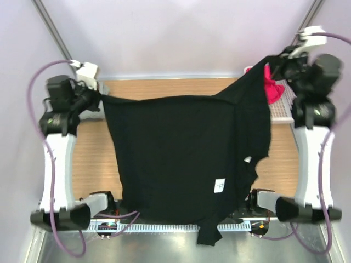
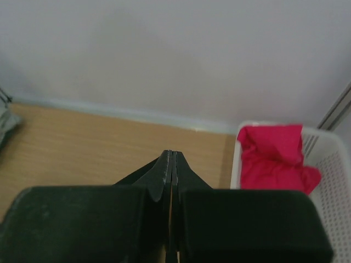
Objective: Fold and stack the t-shirts
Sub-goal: Flatten the tshirt out
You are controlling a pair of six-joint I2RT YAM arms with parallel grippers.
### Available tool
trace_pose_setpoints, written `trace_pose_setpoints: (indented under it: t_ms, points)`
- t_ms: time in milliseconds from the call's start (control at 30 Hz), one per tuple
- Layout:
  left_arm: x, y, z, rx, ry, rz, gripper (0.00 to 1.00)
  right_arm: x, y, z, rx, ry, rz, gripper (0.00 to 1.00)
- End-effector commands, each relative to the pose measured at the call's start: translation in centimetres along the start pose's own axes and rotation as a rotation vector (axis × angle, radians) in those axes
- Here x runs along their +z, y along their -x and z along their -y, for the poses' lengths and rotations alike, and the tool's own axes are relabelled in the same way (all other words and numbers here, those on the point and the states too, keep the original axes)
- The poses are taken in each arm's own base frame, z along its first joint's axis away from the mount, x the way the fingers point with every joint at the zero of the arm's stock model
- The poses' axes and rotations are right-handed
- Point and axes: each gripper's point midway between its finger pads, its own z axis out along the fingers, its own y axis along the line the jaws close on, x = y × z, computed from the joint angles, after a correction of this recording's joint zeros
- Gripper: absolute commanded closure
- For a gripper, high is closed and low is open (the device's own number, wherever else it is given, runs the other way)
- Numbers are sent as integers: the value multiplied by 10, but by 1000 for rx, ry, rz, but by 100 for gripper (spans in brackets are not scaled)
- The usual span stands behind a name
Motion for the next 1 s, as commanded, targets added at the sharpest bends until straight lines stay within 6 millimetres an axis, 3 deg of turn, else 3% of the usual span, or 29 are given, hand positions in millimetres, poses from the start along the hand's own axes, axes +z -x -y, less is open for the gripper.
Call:
trace_pose_setpoints:
  t_ms: [0, 33, 67, 100, 133, 167, 200, 233, 267, 300, 333, 367, 400, 433, 467, 500, 533, 600, 633, 667, 733, 767, 800, 967]
  points:
    - [52, -59, 7, 9, -85, -146, 100, 52, -80, 21, 10, 11, -151, 99]
    - [74, -80, 11, -2, -111, -209, 100, 62, -113, 24, 30, 22, -219, 99]
    - [88, -96, 13, -8, -124, -252, 100, 72, -133, 27, 45, 25, -257, 99]
    - [103, -111, 14, -12, -137, -286, 100, 93, -179, 33, 82, 36, -351, 99]
    - [129, -141, 19, -19, -175, -371, 100, 102, -203, 34, 82, 47, -396, 99]
    - [141, -155, 19, -26, -186, -411, 100, 114, -227, 38, 87, 51, -434, 99]
    - [156, -154, 27, -13, -213, -422, 100, 130, -273, 45, 114, 46, -515, 99]
    - [182, -186, 32, -43, -239, -511, 100, 145, -287, 50, 115, 43, -521, 99]
    - [195, -195, 31, -55, -238, -538, 100, 155, -304, 54, 124, 35, -545, 99]
    - [214, -187, 23, -55, -227, -528, 100, 168, -354, 61, 154, 30, -626, 99]
    - [226, -193, 21, -64, -226, -545, 100, 188, -347, 70, 143, 14, -592, 99]
    - [246, -221, 22, -81, -232, -606, 100, 201, -355, 75, 147, 3, -589, 99]
    - [262, -205, 12, -62, -205, -568, 100, 213, -370, 80, 151, -3, -601, 99]
    - [271, -207, 9, -61, -197, -570, 100, 236, -383, 89, 141, -12, -593, 99]
    - [285, -225, 8, -64, -198, -601, 100, 245, -397, 93, 149, -21, -612, 99]
    - [293, -226, 4, -64, -190, -599, 100, 255, -404, 97, 148, -28, -614, 99]
    - [304, -216, -1, -53, -174, -572, 100, 278, -413, 104, 141, -32, -588, 99]
    - [320, -235, -3, -62, -166, -602, 100, 292, -420, 112, 139, -60, -578, 99]
    - [329, -223, -11, -54, -140, -571, 100, 305, -406, 116, 146, -76, -523, 99]
    - [334, -224, -14, -56, -127, -570, 100, 311, -422, 123, 141, -105, -514, 99]
    - [347, -233, -19, -71, -99, -580, 100, 318, -426, 124, 138, -130, -482, 99]
    - [353, -222, -28, -72, -66, -553, 100, 325, -420, 125, 126, -139, -438, 99]
    - [357, -226, -29, -97, -54, -557, 100, 328, -421, 124, 128, -141, -425, 99]
    - [366, -214, -48, -116, 23, -508, 100, 344, -400, 98, 161, -111, -346, 99]
